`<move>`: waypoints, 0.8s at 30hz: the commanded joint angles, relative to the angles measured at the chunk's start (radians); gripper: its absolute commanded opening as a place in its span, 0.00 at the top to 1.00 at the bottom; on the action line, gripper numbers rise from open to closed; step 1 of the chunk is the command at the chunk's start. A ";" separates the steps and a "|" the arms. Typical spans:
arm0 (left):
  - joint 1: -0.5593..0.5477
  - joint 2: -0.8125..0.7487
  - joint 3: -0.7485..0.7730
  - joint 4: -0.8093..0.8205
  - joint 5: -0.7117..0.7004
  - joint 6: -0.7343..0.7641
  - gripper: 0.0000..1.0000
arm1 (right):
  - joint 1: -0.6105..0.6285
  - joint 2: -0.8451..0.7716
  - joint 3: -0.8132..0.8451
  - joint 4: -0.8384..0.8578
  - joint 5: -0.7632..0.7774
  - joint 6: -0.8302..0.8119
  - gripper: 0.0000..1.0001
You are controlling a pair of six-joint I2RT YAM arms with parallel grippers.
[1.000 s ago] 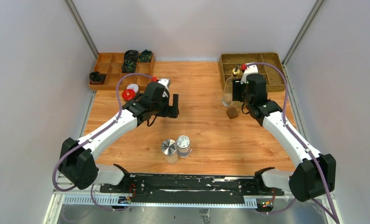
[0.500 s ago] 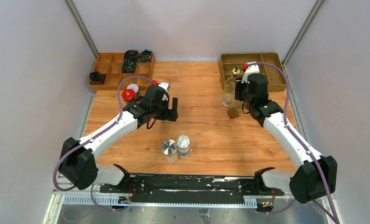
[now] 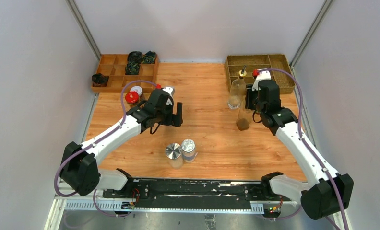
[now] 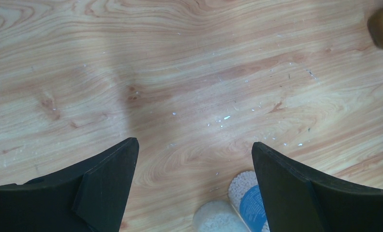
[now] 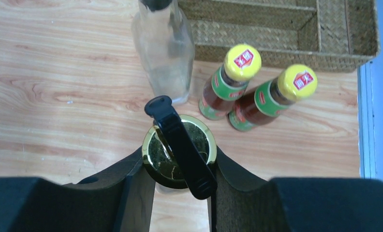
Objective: Organize the condiment bottles
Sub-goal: Move the bottle to the center of the board.
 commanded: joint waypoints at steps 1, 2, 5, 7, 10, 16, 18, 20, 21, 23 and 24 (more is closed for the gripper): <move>-0.003 -0.026 -0.017 0.020 0.024 -0.011 0.07 | 0.015 -0.063 0.073 -0.119 0.030 0.052 0.74; -0.004 -0.030 -0.019 0.021 0.028 -0.014 0.07 | 0.015 -0.072 0.080 -0.159 0.043 0.064 0.74; -0.003 -0.043 -0.030 0.025 0.035 -0.021 0.07 | 0.014 -0.103 0.086 -0.231 0.112 0.084 0.74; -0.004 -0.050 -0.034 0.025 0.037 -0.021 0.07 | 0.015 -0.134 0.082 -0.271 0.189 0.100 0.74; -0.004 -0.058 -0.037 0.018 0.037 -0.020 0.07 | 0.015 -0.170 0.075 -0.323 0.304 0.134 0.74; -0.004 -0.078 -0.038 0.008 0.037 -0.013 0.07 | 0.014 -0.245 0.017 -0.373 0.525 0.228 0.75; -0.004 -0.084 -0.041 0.000 0.037 -0.010 0.07 | 0.014 -0.270 -0.012 -0.376 0.570 0.262 0.75; -0.005 -0.088 -0.044 -0.004 0.037 -0.007 0.07 | 0.014 -0.294 -0.040 -0.377 0.602 0.296 0.75; -0.005 -0.091 -0.047 -0.005 0.037 -0.006 0.07 | 0.014 -0.305 -0.058 -0.378 0.613 0.308 0.75; -0.004 -0.098 -0.050 -0.005 0.046 -0.006 0.07 | 0.014 -0.326 -0.082 -0.378 0.632 0.331 0.75; -0.005 -0.099 -0.051 -0.005 0.055 -0.006 0.07 | 0.014 -0.334 -0.095 -0.377 0.637 0.344 0.75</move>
